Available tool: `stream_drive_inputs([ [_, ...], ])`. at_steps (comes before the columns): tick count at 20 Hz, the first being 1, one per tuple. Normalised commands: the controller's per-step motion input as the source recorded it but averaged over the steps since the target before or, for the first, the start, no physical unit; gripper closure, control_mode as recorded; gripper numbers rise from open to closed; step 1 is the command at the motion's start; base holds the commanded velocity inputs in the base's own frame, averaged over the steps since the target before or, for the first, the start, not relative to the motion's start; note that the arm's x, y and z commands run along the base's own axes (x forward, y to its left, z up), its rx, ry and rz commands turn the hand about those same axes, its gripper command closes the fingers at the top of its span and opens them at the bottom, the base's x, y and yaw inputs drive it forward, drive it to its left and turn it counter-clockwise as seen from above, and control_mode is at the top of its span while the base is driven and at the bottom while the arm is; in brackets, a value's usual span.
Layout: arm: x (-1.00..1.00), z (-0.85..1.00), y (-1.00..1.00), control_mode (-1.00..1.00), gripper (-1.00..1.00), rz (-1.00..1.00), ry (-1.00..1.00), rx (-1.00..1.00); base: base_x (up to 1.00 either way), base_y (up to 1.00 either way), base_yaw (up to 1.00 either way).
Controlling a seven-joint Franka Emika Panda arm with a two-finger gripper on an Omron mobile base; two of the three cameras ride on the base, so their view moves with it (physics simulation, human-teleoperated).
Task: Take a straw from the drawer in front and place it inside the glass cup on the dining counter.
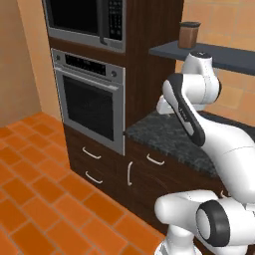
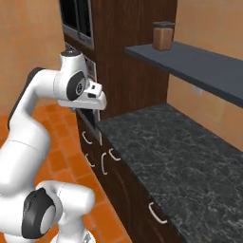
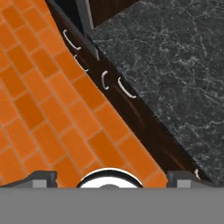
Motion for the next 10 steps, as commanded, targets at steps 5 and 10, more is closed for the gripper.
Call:
stream_drive_inputs([
  [5,0.00,0.00,0.00,1.00,-1.00,0.00,0.00,0.00,-0.01,-0.76,0.27],
  [10,-0.04,0.00,-0.03,-1.00,-1.00,0.05,-0.02,-0.02,0.00,-0.37,0.08],
])
